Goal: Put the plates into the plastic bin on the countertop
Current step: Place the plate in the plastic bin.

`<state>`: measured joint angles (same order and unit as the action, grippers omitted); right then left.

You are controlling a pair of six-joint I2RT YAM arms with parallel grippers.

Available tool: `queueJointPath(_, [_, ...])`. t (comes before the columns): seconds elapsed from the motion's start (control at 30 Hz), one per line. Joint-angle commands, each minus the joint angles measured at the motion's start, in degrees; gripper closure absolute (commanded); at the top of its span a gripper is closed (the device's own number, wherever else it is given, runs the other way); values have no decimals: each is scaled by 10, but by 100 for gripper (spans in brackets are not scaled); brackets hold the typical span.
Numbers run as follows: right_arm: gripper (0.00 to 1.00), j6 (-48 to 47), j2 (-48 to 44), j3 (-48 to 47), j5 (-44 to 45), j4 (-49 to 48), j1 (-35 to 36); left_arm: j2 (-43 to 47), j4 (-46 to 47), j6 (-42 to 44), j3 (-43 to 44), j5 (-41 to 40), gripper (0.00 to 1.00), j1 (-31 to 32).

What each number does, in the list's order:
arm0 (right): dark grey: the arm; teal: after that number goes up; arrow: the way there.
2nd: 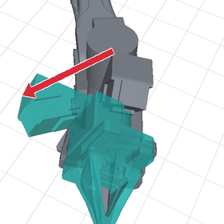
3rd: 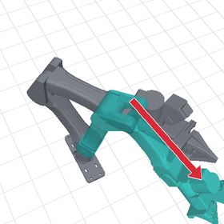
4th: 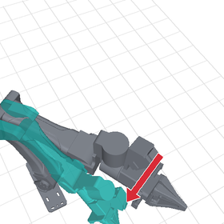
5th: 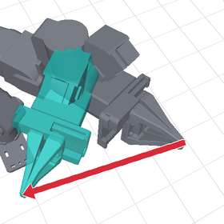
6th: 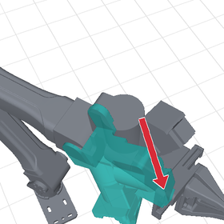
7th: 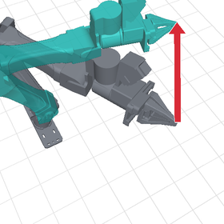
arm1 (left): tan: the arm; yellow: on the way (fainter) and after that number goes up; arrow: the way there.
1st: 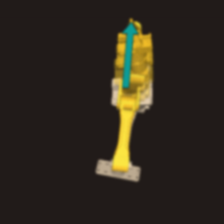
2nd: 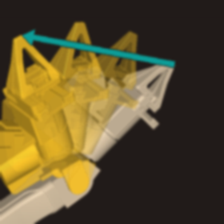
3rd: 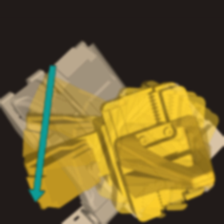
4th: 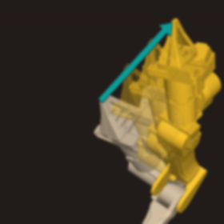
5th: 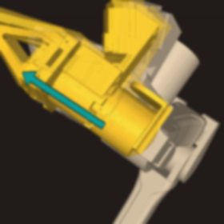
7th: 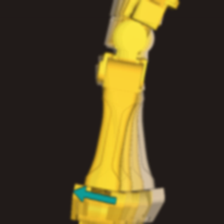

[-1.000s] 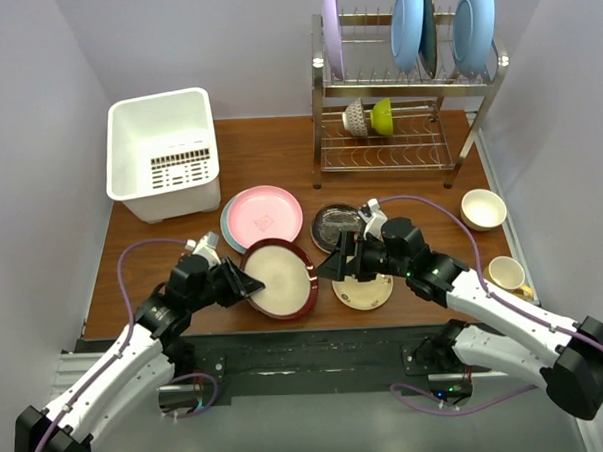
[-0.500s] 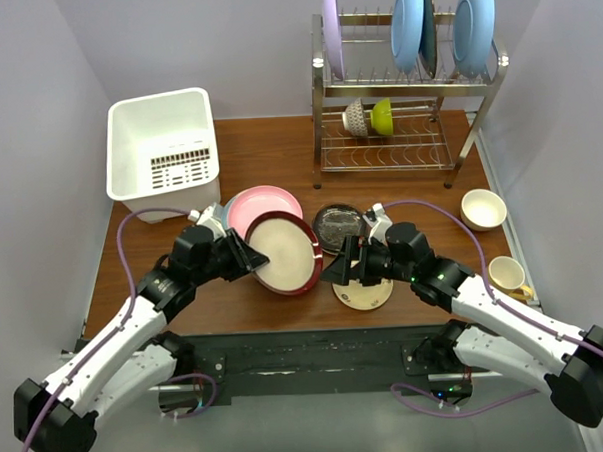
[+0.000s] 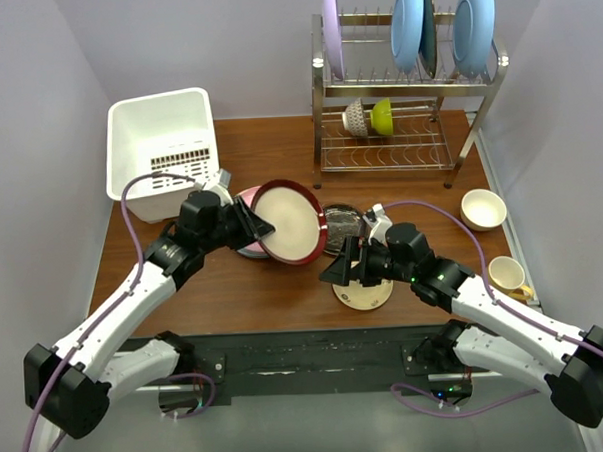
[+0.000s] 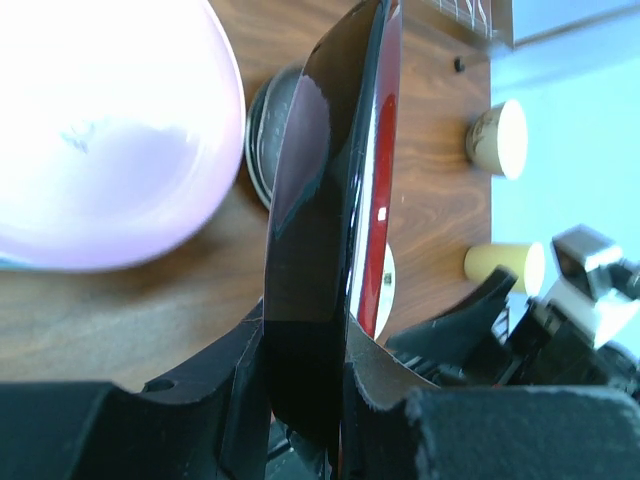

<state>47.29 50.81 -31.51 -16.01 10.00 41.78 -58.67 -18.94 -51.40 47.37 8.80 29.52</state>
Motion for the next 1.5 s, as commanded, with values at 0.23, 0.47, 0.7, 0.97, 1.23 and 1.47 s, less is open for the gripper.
queueJointPath(0.23, [1,-12,-4,7,-9,5,1,-87,96,52,175,123,100,-132])
queueJointPath(0.47, [1,-14,6,5,-14,1,1,-161,65,71,296,148,100,-163])
queueJointPath(0.7, [1,-17,11,6,-18,1,1,-202,56,60,371,170,100,-216])
queueJointPath(0.97, [1,-19,20,10,-18,4,1,-267,36,54,471,201,100,-281])
queueJointPath(1.23, [1,-25,26,14,-17,9,1,-304,30,36,519,197,100,-344])
queueJointPath(1.47, [1,-31,29,18,-13,19,2,-326,15,27,539,186,100,-390])
